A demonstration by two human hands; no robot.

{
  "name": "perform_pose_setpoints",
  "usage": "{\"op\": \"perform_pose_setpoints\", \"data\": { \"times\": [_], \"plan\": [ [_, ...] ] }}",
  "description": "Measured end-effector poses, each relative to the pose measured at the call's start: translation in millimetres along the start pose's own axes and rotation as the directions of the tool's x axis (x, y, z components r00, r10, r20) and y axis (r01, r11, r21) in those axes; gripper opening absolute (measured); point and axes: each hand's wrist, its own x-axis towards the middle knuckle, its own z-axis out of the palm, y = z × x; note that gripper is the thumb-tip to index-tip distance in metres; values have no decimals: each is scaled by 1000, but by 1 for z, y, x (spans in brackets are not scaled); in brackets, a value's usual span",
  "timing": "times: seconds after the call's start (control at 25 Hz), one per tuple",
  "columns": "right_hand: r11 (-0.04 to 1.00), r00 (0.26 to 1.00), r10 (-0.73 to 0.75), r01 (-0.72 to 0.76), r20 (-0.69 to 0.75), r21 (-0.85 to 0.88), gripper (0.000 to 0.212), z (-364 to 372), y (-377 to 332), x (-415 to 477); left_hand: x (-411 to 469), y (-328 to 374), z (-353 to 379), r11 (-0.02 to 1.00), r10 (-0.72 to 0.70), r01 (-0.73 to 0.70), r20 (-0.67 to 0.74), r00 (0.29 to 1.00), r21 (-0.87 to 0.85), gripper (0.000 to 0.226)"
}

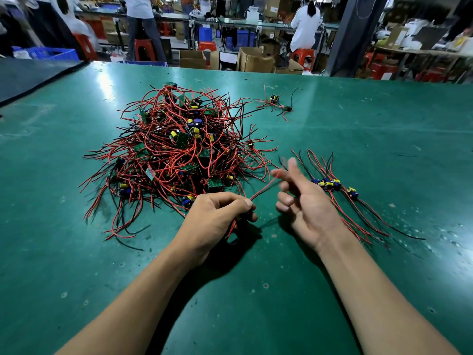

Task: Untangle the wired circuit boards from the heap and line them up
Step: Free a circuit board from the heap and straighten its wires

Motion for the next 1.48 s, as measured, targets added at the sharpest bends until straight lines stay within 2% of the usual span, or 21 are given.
{"op": "perform_pose_setpoints", "data": {
  "times": [0.08,0.2,0.28,0.4,0.64,0.88,1.0,1.24,1.48],
  "plan": [
    [969,995,-22,45,97,-242,40,7,14,-6,1,-1,1,1000,0,1,-41,999,10,18],
    [952,981,44,16,190,-306,26,15,27,-12,1,-2,0,998,34,-31,-64,997,59,17],
    [933,985,46,18,168,-361,20,15,26,-12,1,-1,0,999,19,-17,-59,998,33,16],
    [912,997,-18,48,76,-408,23,10,20,-9,1,1,1,1000,-23,23,-20,1000,-17,18],
    [935,976,-178,129,-122,-330,20,1,12,4,1,4,3,999,-42,42,21,999,18,19],
    [933,908,-336,284,-251,-222,29,-2,7,12,-2,6,3,999,-47,45,58,997,30,19],
    [950,905,-307,271,-296,-156,27,-5,4,14,-2,7,4,998,-48,45,75,996,37,20],
    [974,937,-228,222,-265,-54,20,-4,2,13,-3,8,3,998,-54,51,89,995,39,20],
    [982,978,-2,42,-207,186,34,-3,-5,11,0,9,0,993,-107,102,100,989,54,17]
  ]
}}
